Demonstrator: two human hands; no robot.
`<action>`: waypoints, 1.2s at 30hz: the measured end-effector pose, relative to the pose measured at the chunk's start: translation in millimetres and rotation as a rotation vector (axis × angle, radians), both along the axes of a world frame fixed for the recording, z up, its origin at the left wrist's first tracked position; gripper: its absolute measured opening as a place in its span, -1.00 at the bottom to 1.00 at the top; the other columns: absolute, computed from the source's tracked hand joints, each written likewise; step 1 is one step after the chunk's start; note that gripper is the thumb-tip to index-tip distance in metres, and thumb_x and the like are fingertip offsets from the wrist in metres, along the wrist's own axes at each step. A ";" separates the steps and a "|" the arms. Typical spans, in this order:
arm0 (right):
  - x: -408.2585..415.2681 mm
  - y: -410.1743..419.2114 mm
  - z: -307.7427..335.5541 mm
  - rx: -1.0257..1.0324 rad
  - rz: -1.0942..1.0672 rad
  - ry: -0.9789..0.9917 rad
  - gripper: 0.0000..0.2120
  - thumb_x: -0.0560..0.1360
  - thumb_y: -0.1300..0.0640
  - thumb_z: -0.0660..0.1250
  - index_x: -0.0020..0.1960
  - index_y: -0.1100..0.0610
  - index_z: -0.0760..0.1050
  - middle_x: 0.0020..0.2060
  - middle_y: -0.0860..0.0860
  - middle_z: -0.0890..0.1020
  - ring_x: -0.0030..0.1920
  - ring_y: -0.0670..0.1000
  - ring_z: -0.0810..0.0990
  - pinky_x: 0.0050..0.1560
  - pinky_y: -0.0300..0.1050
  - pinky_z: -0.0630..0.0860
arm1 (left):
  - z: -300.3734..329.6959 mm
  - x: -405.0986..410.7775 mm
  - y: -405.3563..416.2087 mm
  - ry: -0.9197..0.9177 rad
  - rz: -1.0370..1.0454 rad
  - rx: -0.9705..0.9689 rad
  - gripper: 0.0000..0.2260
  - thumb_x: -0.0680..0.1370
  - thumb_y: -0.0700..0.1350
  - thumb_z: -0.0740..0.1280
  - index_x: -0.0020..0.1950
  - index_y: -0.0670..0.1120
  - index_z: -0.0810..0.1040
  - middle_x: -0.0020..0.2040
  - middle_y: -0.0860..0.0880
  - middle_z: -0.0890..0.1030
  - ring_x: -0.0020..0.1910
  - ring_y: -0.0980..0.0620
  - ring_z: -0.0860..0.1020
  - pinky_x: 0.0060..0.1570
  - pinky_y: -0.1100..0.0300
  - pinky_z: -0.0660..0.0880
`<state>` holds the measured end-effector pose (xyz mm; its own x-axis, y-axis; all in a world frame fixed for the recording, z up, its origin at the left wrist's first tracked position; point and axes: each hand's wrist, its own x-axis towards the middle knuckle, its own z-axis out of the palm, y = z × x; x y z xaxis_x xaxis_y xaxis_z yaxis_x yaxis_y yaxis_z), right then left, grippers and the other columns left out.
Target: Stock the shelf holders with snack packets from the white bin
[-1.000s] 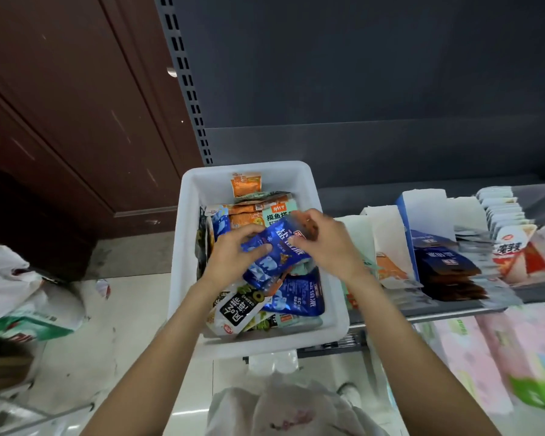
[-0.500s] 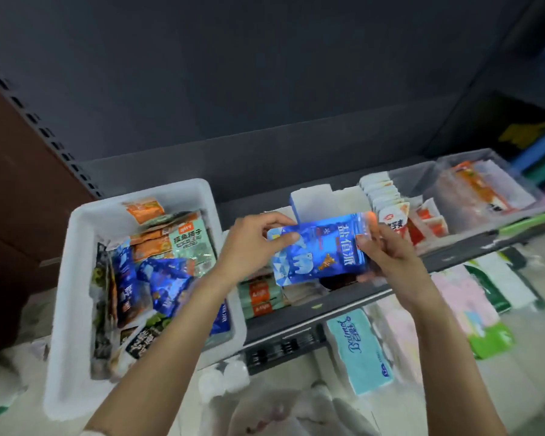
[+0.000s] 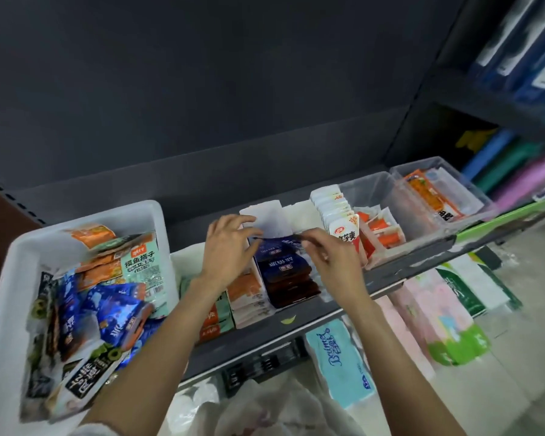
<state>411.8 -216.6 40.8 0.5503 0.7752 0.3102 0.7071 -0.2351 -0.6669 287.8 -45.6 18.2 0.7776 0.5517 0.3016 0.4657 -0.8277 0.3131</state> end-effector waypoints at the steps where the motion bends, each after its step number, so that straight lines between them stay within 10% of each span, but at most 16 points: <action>1: -2.5 6.4 -0.7 -0.038 0.006 -0.123 -0.86 0.56 0.18 0.26 0.06 0.08 0.56 -0.09 -0.02 0.67 -0.14 -0.02 0.62 -0.14 -0.12 0.57 | -1.4 -1.3 -1.8 -0.005 0.007 -0.002 -0.80 0.45 -0.07 0.43 0.07 0.03 0.65 0.17 0.04 0.58 0.19 -0.07 0.47 0.22 -0.01 0.30; 8: -7.3 48.5 -13.7 -0.417 0.161 -0.654 -0.75 0.44 0.19 0.32 0.07 -0.02 0.62 -0.12 0.00 0.68 0.01 0.06 0.59 0.03 -0.02 0.39 | -4.6 -9.8 -11.9 0.197 -0.031 -0.045 -0.73 0.53 0.00 0.30 0.23 0.06 0.54 0.23 0.09 0.52 0.29 0.01 0.41 0.39 0.00 0.12; 13: -13.1 45.3 -14.8 -0.340 0.140 -0.499 -0.67 0.45 0.22 0.30 0.20 0.06 0.56 0.02 0.04 0.67 0.11 0.09 0.57 0.12 0.04 0.42 | 1.0 -31.1 -7.6 0.183 -0.120 -0.118 -0.62 0.58 -0.03 0.23 0.40 0.00 0.39 0.40 0.03 0.40 0.42 0.02 0.27 0.44 0.06 0.08; 19: -86.2 61.4 16.5 -0.025 0.360 -0.009 -0.71 0.53 0.22 0.18 0.19 0.05 0.54 0.03 -0.03 0.65 0.01 -0.04 0.60 0.03 -0.12 0.54 | 23.1 -112.9 -1.8 -0.246 0.207 -0.037 -0.76 0.54 0.00 0.18 0.04 -0.03 0.59 -0.08 0.05 0.63 -0.09 0.09 0.55 -0.07 0.22 0.40; 23: -151.9 96.8 7.0 -0.148 0.595 0.182 -0.68 0.54 0.31 0.21 0.19 0.02 0.55 0.04 -0.11 0.65 0.01 -0.23 0.57 0.04 -0.38 0.48 | 8.8 -196.3 15.7 -0.192 0.470 -0.039 -0.74 0.49 0.01 0.18 0.02 -0.06 0.59 -0.11 0.00 0.63 -0.13 -0.03 0.55 -0.14 0.12 0.46; 31: -236.7 178.0 -41.0 -0.567 0.542 -0.170 -0.67 0.58 0.12 0.21 0.32 0.18 0.39 0.17 0.09 0.54 0.12 0.07 0.54 0.14 -0.04 0.47 | -28.6 -299.6 56.5 0.175 0.622 -0.144 -0.39 0.34 0.27 0.17 0.22 -0.07 0.54 0.15 -0.06 0.58 0.14 -0.15 0.50 0.11 -0.03 0.44; 36: -260.1 201.9 -71.1 -0.872 0.349 -0.353 -0.41 0.49 -0.07 0.36 0.33 0.25 0.24 0.19 0.18 0.45 0.11 0.15 0.52 0.03 0.00 0.47 | -43.8 -295.5 64.8 0.256 0.424 -0.166 -0.48 0.48 0.21 0.24 0.41 0.06 0.38 0.45 0.09 0.31 0.48 0.04 0.16 0.45 0.03 -0.06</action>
